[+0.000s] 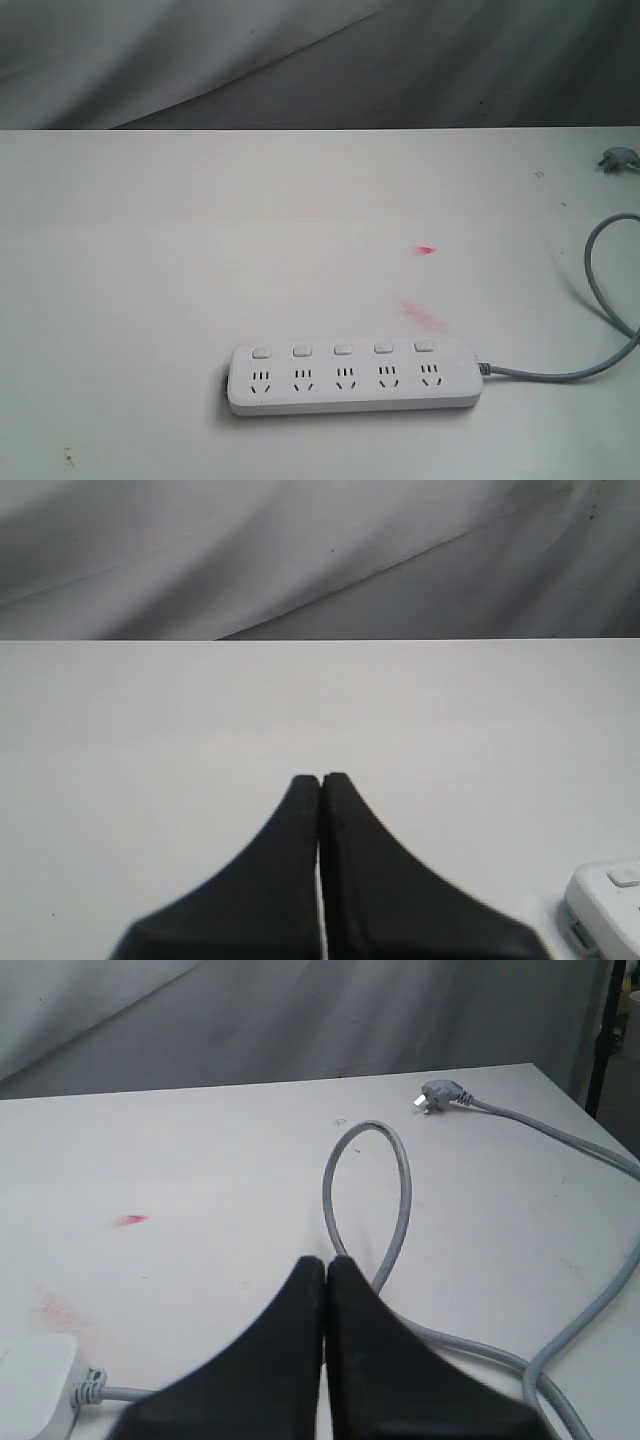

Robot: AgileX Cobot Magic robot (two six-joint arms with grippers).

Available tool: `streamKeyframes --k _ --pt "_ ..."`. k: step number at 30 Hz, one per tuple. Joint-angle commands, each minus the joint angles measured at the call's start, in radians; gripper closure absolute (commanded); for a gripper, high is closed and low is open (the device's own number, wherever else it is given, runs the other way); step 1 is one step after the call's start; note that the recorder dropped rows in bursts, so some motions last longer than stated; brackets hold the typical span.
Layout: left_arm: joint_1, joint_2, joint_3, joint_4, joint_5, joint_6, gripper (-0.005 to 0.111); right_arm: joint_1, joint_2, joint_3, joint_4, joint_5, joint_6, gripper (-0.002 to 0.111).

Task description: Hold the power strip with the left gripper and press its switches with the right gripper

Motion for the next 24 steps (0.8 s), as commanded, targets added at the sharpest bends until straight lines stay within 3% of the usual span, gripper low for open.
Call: streamKeyframes --k 1,24 --pt "-0.004 -0.005 0.005 -0.001 -0.002 -0.007 0.106 -0.009 -0.005 0.003 0.003 -0.004 -0.005 0.108" --pt "-0.004 -0.005 0.005 -0.017 -0.012 0.042 0.106 -0.009 -0.005 0.003 0.003 -0.004 -0.005 0.108"
